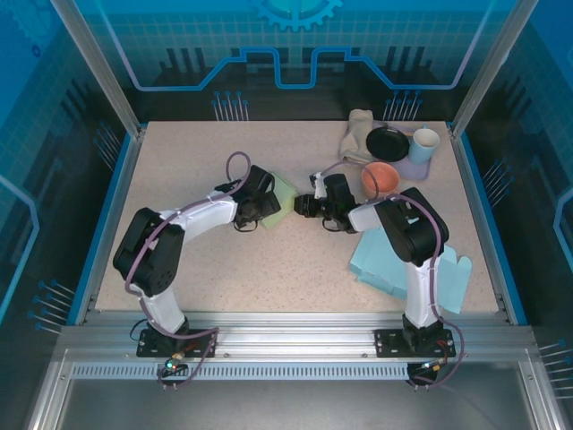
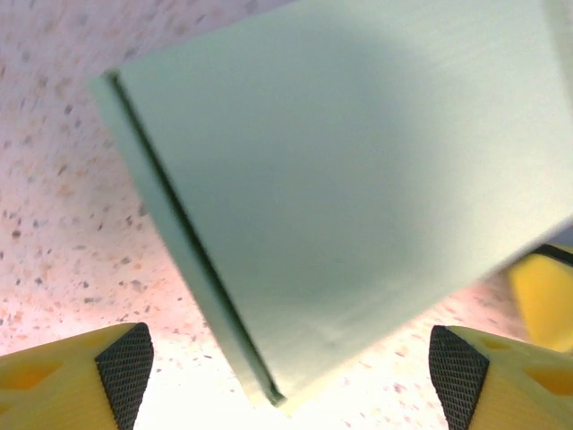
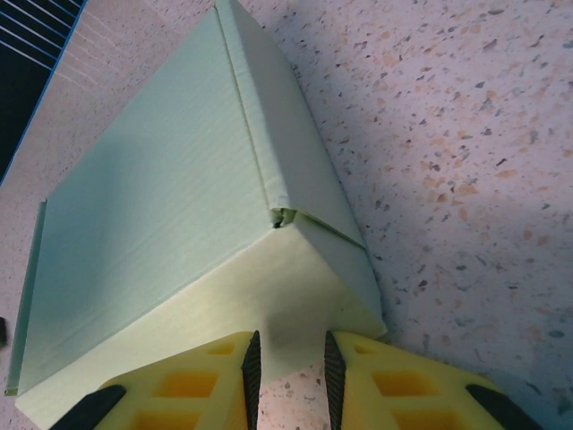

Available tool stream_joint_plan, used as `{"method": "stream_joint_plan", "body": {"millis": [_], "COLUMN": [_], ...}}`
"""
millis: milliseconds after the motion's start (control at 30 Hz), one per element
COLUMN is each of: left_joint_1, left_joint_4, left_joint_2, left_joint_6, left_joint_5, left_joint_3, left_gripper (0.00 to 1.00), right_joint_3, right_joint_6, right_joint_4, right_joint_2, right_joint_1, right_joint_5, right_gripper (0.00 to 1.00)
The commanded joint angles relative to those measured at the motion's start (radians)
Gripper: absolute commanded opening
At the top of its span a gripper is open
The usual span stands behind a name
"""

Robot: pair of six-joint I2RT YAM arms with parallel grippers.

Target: Fold the paper box

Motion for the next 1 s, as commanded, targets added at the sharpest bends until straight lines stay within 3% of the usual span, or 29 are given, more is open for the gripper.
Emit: {"method": "stream_joint_plan", "body": {"millis": [0, 100, 233, 433, 700, 967], "left_joint_1": [0.021, 0.08, 0.179, 0.275, 0.279, 0.278], "left_joint_4": [0.033, 0.037, 0.105, 0.175, 0.123, 0.145], "left_joint_2": [-0.065, -0.033, 0.07, 0.22, 0.396, 0.437], "left_joint_6": [0.181, 0.282, 0.439, 0.556, 0.604, 0.557], "left_joint_5": [0.033, 0.109, 0.295, 0.472, 0.521, 0.57], "left_joint_3": [0.04, 0.106, 0.188, 0.288, 0.432, 0.448], "left_gripper": [0.85, 0.85, 0.84, 0.83, 0.79, 0.78], "right_joint_3": [0.019, 0.021, 0.034, 0.051, 0.097, 0.166], "right_joint_6": [0.022, 0.044, 0.11, 0.208, 0.216, 0.21], "right_joint_4": [-0.067, -0.102, -0.153, -0.17, -0.186, -0.254], "right_joint_2": [0.02, 0.003, -0.01, 0.011, 0.053, 0.093], "right_joint_1": [-0.036, -0.048, -0.063, -0.101, -0.112, -0.101], "right_joint_5": [-0.012, -0.039, -0.096, -0.172, -0.218, -0.22], "right_gripper": [0.28, 0.28, 0.17, 0.04, 0.0, 0.0]}}
